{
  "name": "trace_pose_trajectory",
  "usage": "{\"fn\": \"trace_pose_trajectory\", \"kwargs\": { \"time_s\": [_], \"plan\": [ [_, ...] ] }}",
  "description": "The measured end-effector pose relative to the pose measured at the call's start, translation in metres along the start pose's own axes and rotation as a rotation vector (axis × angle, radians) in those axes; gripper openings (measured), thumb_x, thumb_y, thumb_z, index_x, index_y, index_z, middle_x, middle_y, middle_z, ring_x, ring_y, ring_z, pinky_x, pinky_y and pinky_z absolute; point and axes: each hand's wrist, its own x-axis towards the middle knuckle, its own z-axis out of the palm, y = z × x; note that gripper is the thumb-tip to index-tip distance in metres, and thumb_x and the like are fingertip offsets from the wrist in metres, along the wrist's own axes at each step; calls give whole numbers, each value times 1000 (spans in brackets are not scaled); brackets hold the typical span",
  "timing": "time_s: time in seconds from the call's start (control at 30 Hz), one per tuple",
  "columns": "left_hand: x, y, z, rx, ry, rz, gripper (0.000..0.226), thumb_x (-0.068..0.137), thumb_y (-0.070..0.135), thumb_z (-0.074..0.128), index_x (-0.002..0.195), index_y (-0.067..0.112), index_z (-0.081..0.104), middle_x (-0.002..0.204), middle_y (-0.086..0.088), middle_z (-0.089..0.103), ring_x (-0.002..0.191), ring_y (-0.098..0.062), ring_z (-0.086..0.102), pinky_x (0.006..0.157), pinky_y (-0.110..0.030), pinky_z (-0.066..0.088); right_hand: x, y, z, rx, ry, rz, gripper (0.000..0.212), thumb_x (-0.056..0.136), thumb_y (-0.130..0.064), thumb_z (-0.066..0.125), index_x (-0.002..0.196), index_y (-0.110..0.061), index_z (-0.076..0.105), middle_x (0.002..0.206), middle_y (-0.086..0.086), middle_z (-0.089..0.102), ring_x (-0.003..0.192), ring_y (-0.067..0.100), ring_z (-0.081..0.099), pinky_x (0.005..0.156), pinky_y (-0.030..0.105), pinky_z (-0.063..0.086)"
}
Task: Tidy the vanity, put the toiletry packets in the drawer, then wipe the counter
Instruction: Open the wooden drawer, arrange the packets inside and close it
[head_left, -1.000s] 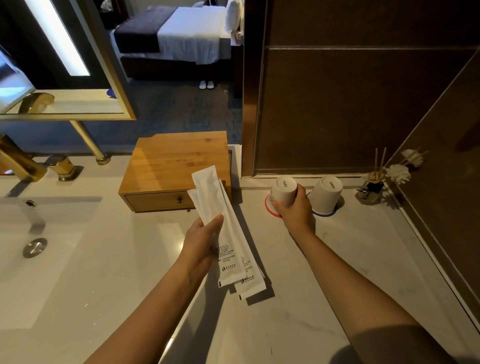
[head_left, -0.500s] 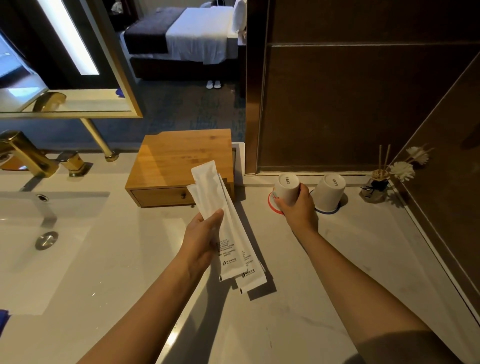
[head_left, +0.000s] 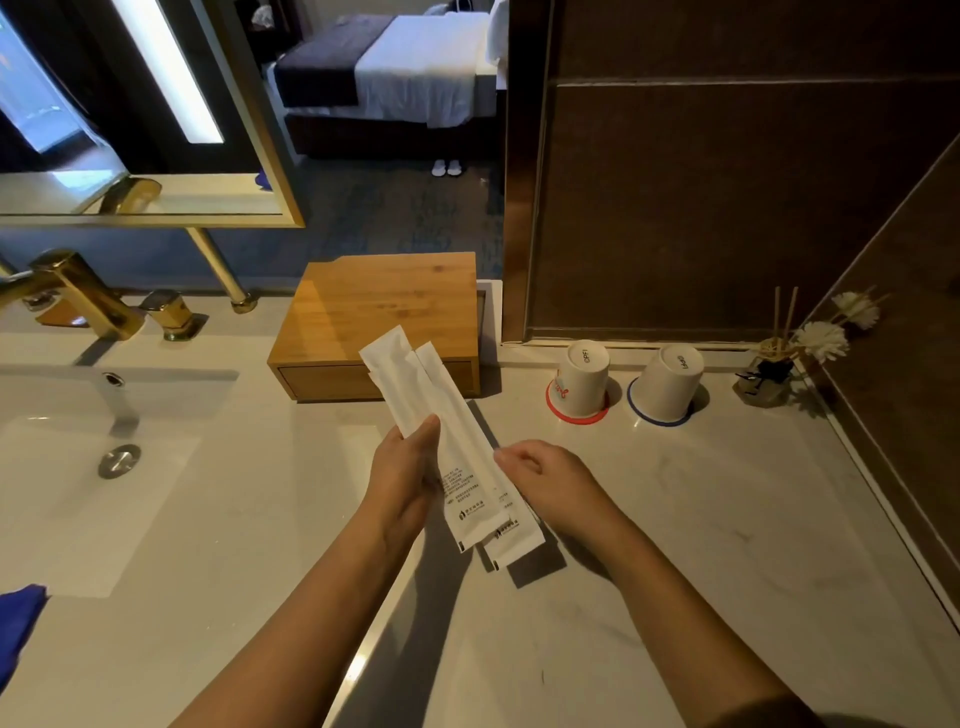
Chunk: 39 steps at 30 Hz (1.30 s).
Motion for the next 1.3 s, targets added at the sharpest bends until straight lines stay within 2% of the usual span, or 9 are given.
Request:
{"fn": "trace_pose_trajectory", "kwargs": {
  "time_s": [0.07,0.2,0.47,0.67,0.93,1.03,1.1,1.2,1.3],
  "plan": [
    [-2,0,-4,-10,-6,16,23,92,18,53,114,22,49,103,-9,63,95,-29,64,75,-51,52,-2,-4,9,-72,-96,-24,34,89,-45,53,116,-23,56,117,0,64,99,20,65,87,45,55],
    [-7,4,-17,-83,-20,25,29,92,18,52,120,22,48,110,-11,61,101,-30,61,72,-49,53,2,-12,21,-89,-48,-80,29,87,-33,62,112,-19,57,119,3,64,100,21,66,85,42,57],
    [-2,23,-63,-83,70,7,31,89,9,56,117,17,47,106,-15,60,101,-36,60,88,-60,49,14,-40,59,-107,-153,-161,29,87,-28,63,113,-18,61,118,3,65,97,21,68,72,26,56],
    [9,44,-112,-178,171,-14,38,87,12,59,125,9,49,115,-20,63,101,-40,63,86,-59,51,27,-69,95,-129,-220,-229,26,85,-26,65,109,-17,64,116,4,66,92,19,69,71,26,58],
    [20,66,-154,-251,234,-43,40,85,14,62,121,-1,54,111,-24,65,98,-39,66,85,-55,53,56,-86,124,60,-316,-90,18,89,-29,59,90,-17,72,92,4,71,80,17,70,72,30,56],
    [23,72,-164,-273,254,-15,35,86,8,60,119,-4,54,97,-20,68,82,-31,71,63,-42,59,84,-83,124,295,-184,86,22,91,-25,57,88,-8,69,88,13,70,73,21,63,76,36,56],
    [25,76,-168,-278,243,-9,34,87,6,58,119,-3,54,92,-17,67,71,-26,72,51,-35,58,104,-82,125,427,0,196,23,93,-25,55,89,-5,66,81,12,68,62,17,58,67,32,54],
    [28,79,-170,-248,237,-24,35,88,9,58,122,-1,54,92,-15,67,75,-27,71,47,-30,56,129,-87,125,528,126,264,24,93,-27,54,98,-5,61,77,8,66,62,14,59,68,28,53],
    [35,80,-176,-240,217,-32,38,87,10,60,123,-1,54,102,-17,68,86,-29,68,50,-30,56,142,-92,129,574,159,302,30,92,-25,56,105,2,61,73,9,65,57,16,56,55,25,50]
  ]
}}
